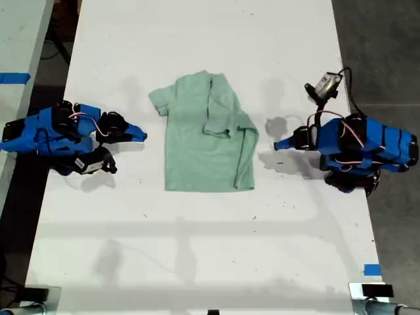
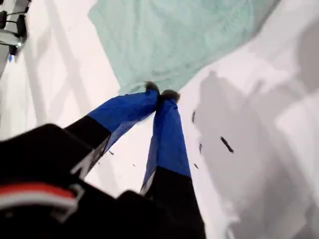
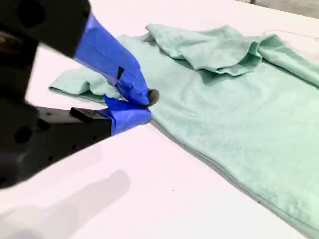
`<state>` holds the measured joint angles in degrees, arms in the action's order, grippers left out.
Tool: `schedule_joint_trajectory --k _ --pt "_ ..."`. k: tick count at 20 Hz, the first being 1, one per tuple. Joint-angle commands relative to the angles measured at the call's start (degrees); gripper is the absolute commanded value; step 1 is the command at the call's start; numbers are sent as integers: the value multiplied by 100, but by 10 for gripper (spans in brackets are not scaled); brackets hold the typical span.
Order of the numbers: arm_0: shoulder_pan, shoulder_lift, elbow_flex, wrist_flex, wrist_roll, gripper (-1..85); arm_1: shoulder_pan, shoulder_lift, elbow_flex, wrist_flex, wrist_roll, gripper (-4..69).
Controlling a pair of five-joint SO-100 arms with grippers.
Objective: Fold t shirt
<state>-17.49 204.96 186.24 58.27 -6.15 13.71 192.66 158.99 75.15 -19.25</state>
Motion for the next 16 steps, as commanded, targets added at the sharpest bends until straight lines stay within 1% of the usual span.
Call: schedule_joint_trajectory --k 1,2,3,4,5,7,10,11,16 --pt "-387 18 246 -9 -44 -2 -176 826 1187 -62 -290 16" --pt "-475 26 246 -9 -35 -2 -132 809 1617 -211 -624 16" --pt "-606 26 246 -9 0 -2 79 773 1942 -105 -703 16" --pt "-694 26 246 -9 35 -2 343 809 1758 378 -677 16" --pt "-677 26 246 -9 -9 -2 554 809 1740 466 -650 15" --pt "-703 26 246 -9 26 -2 431 809 1775 396 -545 15" --pt "-1143 35 246 -44 510 -2 325 809 1784 378 -492 15" --pt "-1204 35 246 -44 536 -2 352 809 1784 378 -483 15" --pt "-958 35 246 -9 387 -2 308 809 1784 378 -457 15"
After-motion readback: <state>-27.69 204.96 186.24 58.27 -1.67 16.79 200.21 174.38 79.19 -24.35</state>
